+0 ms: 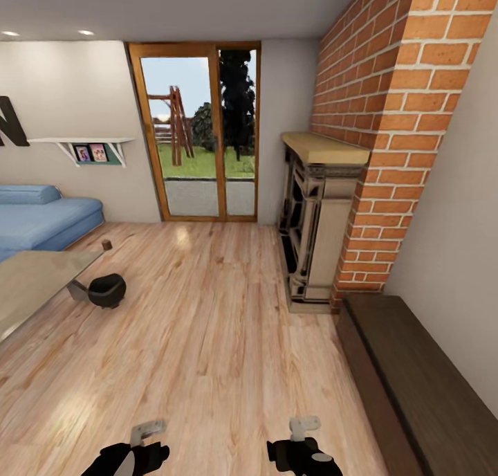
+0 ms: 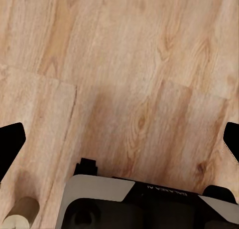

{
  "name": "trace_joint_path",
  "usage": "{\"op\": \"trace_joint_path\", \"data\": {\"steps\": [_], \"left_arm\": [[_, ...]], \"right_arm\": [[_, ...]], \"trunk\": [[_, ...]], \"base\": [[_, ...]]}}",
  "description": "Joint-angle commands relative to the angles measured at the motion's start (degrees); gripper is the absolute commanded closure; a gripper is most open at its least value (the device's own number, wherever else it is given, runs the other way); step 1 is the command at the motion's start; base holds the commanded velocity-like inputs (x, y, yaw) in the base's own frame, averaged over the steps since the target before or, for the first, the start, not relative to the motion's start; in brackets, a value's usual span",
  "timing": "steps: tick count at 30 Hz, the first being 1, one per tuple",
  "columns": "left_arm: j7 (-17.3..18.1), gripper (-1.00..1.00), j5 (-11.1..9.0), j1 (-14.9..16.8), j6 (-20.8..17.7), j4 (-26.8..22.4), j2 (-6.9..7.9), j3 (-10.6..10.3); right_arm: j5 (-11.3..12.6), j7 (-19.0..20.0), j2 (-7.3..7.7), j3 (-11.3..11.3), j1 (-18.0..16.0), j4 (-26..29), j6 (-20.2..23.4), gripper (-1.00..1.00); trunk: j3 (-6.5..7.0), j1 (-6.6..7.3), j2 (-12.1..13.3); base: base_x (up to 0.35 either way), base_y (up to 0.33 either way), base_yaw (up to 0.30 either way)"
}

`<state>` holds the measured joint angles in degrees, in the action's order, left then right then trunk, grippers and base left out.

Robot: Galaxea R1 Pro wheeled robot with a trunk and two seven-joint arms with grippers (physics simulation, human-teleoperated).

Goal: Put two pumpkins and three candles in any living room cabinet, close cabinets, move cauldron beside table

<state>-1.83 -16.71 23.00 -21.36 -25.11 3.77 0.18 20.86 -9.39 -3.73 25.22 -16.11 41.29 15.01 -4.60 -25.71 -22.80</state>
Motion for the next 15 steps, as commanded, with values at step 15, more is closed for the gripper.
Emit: {"op": "trace_joint_path", "data": {"steps": [15], "left_arm": [[-0.19, -1.00, -0.53, 0.01, -0.43, -0.11, 0.00, 0.16]], "right_arm": [[0.58, -0.54, 0.04, 0.27, -0.06, 0.02, 0.20, -1.00]], "trunk": [[-0.13, -0.07, -0.12]], "base": [[0.327, 0.148, 0.000]]}}
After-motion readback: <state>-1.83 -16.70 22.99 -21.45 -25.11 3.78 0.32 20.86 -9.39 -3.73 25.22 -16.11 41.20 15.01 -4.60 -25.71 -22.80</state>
